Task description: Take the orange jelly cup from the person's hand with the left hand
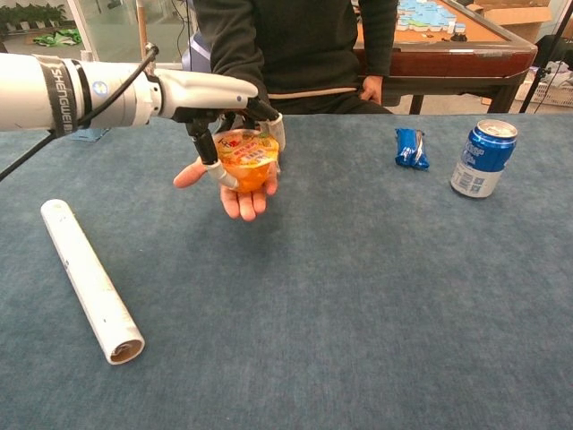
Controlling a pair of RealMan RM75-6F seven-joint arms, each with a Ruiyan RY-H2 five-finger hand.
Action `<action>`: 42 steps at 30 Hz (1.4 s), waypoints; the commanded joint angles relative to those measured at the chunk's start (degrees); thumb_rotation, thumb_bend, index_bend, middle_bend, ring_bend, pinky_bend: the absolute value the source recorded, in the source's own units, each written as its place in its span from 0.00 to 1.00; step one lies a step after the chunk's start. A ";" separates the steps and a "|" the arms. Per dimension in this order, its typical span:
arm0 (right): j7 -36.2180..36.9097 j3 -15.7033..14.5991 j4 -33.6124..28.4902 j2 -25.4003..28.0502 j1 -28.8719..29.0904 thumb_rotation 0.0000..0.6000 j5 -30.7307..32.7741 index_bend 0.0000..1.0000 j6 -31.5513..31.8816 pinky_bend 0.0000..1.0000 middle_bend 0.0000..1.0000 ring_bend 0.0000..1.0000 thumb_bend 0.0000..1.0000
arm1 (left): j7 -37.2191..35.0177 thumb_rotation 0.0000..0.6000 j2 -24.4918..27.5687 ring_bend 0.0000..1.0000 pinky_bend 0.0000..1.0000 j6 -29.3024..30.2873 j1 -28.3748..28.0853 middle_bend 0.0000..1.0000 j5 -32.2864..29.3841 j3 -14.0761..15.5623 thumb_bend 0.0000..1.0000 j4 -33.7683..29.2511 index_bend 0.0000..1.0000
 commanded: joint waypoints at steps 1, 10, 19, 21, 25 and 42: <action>-0.13 0.06 -0.07 -0.01 0.09 1.00 -0.03 0.02 -0.08 0.06 0.00 0.00 0.01 | -0.63 1.00 1.54 0.39 0.57 2.02 1.17 0.34 0.67 0.50 0.17 -1.40 0.41; -0.74 0.00 -0.61 0.06 0.27 1.00 -0.39 0.02 -0.28 0.06 0.00 0.00 0.01 | -0.87 1.00 6.94 0.39 0.57 7.81 5.84 0.34 2.58 3.36 0.17 -5.97 0.41; -0.57 -0.05 -0.56 0.03 0.24 1.00 -0.58 0.02 -0.23 0.06 0.00 0.00 0.01 | 0.63 1.00 8.94 0.39 0.57 11.87 10.83 0.34 4.03 7.16 0.17 -7.58 0.41; -0.52 -0.05 -0.57 0.09 0.21 1.00 -0.61 0.02 -0.19 0.06 0.00 0.00 0.01 | 0.88 1.00 9.12 0.39 0.57 12.67 11.60 0.34 4.38 7.60 0.17 -7.85 0.41; -0.40 -0.12 -0.48 0.10 0.11 1.00 -0.67 0.02 -0.09 0.06 0.00 0.00 0.01 | 1.84 1.00 9.15 0.39 0.57 14.09 12.85 0.34 5.27 8.36 0.17 -8.17 0.41; -0.02 -0.18 -0.40 0.24 -0.25 1.00 -0.41 0.02 0.07 0.06 0.00 0.00 0.01 | 4.73 1.00 4.96 0.39 0.54 13.87 15.17 0.34 8.04 11.48 0.17 -5.28 0.41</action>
